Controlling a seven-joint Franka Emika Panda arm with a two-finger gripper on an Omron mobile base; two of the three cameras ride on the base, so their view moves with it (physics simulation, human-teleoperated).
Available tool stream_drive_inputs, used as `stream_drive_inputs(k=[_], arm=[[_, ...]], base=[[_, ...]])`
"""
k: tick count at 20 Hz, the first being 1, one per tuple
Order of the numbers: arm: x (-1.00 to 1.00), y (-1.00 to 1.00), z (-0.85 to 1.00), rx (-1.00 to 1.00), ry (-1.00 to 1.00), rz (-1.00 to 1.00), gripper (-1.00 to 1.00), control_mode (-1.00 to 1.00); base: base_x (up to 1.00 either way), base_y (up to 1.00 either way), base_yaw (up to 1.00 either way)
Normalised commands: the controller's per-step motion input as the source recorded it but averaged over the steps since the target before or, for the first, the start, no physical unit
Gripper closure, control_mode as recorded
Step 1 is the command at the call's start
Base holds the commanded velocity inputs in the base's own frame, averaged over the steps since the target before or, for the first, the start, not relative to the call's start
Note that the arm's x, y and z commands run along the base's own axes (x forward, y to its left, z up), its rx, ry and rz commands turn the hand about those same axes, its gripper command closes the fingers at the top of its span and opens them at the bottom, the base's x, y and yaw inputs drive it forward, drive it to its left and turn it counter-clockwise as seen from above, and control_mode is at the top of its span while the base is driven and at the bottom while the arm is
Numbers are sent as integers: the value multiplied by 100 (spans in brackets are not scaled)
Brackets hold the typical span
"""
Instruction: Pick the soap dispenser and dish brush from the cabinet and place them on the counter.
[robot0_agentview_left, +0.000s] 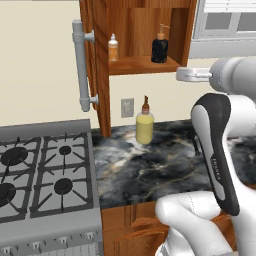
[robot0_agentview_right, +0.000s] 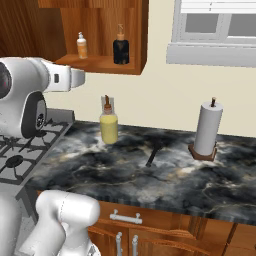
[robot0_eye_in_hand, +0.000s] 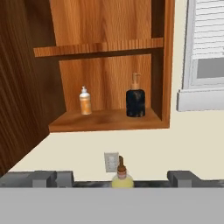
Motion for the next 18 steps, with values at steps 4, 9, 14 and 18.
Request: stream_drive_inputs(k=[4, 9, 14, 18], arm=[[27, 0, 0, -1, -5, 3, -100, -100], [27, 8, 0, 0, -3, 3, -100, -100], [19, 33, 1, -2, -1, 2, -100, -100], [25, 28, 3, -6, 0, 0, -100, -100]], base=[[0, 0, 0], [0, 0, 0], [0, 0, 0], [0, 0, 0]])
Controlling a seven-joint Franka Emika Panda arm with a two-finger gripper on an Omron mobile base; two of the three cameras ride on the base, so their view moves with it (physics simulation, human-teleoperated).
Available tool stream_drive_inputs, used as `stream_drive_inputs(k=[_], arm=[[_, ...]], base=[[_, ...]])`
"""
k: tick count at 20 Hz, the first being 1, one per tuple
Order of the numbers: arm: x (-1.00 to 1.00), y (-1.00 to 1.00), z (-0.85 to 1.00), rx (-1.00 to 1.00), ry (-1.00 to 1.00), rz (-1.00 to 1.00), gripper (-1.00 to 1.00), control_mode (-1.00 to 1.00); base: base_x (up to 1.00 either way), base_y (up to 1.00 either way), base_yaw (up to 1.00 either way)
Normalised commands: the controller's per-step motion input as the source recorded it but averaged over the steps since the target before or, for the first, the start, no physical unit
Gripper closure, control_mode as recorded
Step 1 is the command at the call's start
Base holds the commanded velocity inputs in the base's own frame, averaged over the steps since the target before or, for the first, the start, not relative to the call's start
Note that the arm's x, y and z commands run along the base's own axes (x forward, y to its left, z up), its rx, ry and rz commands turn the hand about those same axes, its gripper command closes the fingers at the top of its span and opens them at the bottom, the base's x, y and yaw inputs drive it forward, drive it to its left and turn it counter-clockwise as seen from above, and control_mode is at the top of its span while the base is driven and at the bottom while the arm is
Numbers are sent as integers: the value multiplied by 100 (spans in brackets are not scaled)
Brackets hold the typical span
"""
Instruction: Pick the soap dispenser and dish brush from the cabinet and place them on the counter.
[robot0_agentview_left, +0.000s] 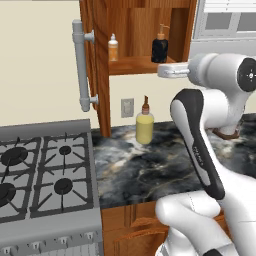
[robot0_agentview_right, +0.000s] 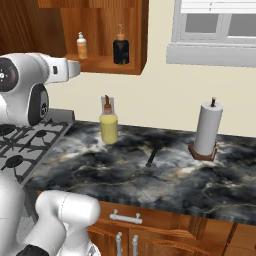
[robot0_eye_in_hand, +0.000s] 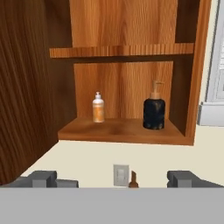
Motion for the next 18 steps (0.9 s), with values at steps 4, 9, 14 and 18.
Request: stream_drive_inputs(k=[4, 9, 14, 18], arm=[[25, 0, 3, -5, 0, 2, -100, -100], [25, 1, 4, -4, 0, 3, -100, -100], [20, 14, 7, -1, 0, 3, -100, -100], [8, 13, 12, 0, -3, 3, -100, -100]], base=[[0, 0, 0], [0, 0, 0], [0, 0, 0], [0, 0, 0]])
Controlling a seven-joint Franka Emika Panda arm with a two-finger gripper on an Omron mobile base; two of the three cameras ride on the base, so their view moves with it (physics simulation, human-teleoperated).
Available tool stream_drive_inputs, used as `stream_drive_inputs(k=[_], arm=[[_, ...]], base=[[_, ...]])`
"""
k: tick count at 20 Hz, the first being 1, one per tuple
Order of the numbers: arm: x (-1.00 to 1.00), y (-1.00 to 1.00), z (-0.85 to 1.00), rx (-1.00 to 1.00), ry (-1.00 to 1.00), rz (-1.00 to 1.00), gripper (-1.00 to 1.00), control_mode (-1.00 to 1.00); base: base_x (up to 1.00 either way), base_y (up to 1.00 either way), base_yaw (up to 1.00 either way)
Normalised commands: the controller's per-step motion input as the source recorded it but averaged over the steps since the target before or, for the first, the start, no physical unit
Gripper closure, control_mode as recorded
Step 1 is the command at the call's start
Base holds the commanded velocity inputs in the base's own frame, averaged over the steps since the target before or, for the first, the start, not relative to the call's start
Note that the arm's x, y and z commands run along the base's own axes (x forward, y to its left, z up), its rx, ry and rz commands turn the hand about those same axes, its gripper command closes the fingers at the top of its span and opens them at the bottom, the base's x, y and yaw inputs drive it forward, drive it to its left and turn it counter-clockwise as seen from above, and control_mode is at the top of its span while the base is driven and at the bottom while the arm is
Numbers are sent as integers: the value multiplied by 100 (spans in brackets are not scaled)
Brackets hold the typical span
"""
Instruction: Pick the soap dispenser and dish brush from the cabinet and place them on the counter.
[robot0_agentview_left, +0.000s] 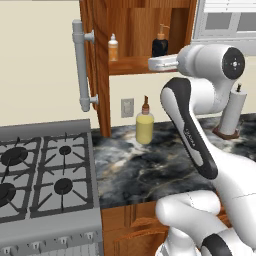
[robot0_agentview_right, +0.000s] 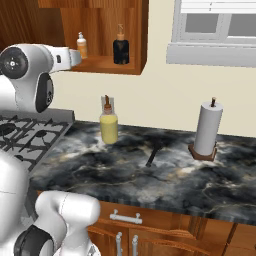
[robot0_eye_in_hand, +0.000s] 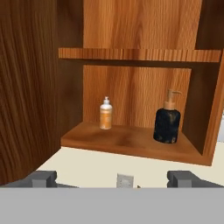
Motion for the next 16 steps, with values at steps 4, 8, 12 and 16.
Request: stream_drive_inputs(k=[4, 8, 12, 16], arm=[[12, 3, 10, 0, -2, 3, -100, -100], [14, 0, 10, 0, -3, 5, -100, -100], [22, 0, 11, 0, -1, 5, -100, -100], [27, 1, 7, 0, 0, 3, -100, -100]], base=[[0, 0, 0], [0, 0, 0], [0, 0, 0], [0, 0, 0]])
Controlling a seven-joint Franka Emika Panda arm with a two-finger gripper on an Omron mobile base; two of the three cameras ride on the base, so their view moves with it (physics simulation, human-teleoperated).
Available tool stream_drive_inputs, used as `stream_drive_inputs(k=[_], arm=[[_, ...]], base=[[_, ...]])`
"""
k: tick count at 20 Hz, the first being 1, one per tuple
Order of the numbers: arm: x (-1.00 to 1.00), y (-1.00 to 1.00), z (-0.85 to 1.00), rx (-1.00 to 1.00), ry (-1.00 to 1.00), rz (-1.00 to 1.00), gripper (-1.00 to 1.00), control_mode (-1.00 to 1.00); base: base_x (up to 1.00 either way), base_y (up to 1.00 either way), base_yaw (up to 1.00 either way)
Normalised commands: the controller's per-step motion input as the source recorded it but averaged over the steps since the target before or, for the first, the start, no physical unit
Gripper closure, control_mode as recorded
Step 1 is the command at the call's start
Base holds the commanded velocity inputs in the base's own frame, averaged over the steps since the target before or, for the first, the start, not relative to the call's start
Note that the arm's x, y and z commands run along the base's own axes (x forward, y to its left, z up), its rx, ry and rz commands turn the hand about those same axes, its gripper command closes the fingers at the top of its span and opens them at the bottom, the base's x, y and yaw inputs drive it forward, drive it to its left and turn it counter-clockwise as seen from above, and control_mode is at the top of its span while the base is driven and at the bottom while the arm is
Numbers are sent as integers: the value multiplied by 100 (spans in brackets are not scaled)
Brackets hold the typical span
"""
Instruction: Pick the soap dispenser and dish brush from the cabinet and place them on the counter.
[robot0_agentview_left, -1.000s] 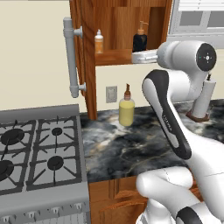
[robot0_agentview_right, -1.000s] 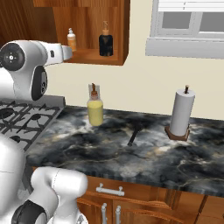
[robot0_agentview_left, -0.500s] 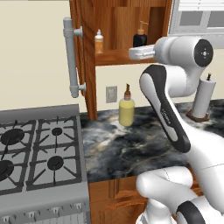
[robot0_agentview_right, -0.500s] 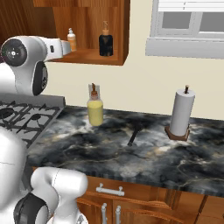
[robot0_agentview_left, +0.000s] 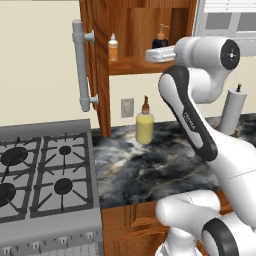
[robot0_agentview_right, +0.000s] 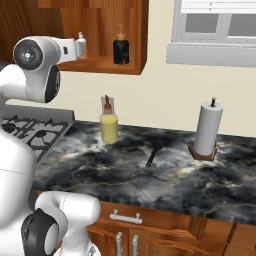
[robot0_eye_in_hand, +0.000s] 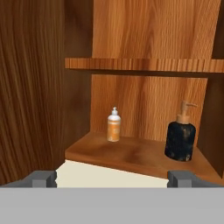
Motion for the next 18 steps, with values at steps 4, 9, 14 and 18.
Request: stream_drive_inputs(k=[4, 9, 14, 18], arm=[[20, 4, 2, 0, 0, 1, -100, -100], [1, 0, 0, 0, -1, 0, -100, -100], [0, 0, -2, 0, -6, 0, -100, -100], [0, 0, -11, 0, -10, 0, -100, -100]], base=[[0, 0, 0], [0, 0, 0], [0, 0, 0], [0, 0, 0]])
